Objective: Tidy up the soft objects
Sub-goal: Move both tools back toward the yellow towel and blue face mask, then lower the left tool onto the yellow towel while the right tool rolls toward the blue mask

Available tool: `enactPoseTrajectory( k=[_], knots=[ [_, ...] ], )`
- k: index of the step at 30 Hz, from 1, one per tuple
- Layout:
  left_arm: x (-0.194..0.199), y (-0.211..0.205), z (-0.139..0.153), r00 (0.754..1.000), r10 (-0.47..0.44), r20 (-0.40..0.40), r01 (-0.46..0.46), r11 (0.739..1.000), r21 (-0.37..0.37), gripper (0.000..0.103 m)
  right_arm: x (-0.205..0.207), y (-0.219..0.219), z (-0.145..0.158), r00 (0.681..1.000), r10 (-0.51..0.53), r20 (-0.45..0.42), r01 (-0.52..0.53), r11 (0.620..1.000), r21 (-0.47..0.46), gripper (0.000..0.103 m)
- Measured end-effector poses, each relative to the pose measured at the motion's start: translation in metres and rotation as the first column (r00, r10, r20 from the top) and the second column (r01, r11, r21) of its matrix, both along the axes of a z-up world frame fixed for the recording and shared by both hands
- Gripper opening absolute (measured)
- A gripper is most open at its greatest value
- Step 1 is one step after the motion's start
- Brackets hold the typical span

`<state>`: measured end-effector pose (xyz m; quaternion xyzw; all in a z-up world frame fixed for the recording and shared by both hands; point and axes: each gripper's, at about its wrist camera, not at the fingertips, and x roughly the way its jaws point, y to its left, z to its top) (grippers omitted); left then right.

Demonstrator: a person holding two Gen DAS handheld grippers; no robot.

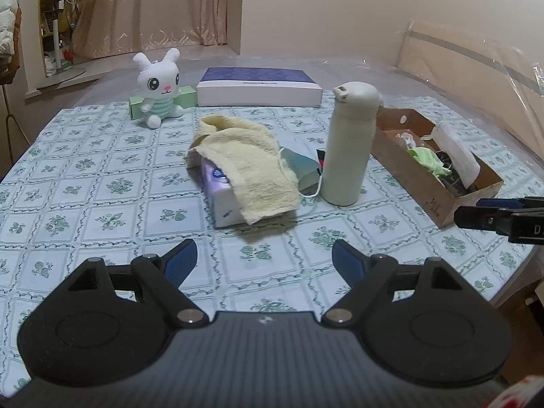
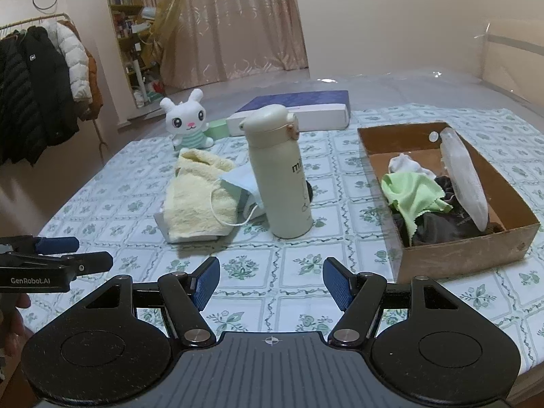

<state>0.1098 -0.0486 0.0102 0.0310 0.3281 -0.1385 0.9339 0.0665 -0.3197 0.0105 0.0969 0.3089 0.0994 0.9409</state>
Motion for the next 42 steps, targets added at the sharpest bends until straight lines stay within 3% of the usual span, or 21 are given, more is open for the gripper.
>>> enactPoseTrajectory(
  k=[13, 24, 32, 42],
  knots=[
    [0.016, 0.015, -0.006, 0.999, -0.032, -0.005, 0.032, 0.999, 0.031, 0.085, 0.012, 0.013, -0.006, 1.0, 0.021, -0.021, -0.021, 1.0, -0.016, 0.067],
    [0.049, 0.018, -0.009, 0.99, -0.139, 0.001, 0.138, 0.985, 0.101, 0.085, 0.034, -0.008, -0.016, 0.997, 0.08, -0.016, -0.081, 0.995, -0.065, 0.067],
    [0.081, 0.017, -0.009, 0.968, -0.25, 0.002, 0.246, 0.954, 0.175, 0.085, 0.062, -0.036, -0.018, 0.989, 0.151, -0.001, -0.149, 0.975, -0.167, 0.067],
    [0.137, 0.013, -0.005, 0.91, -0.415, -0.013, 0.405, 0.879, 0.253, 0.085, 0.113, -0.069, -0.017, 0.954, 0.3, 0.016, -0.282, 0.913, -0.295, 0.067]
  ],
)
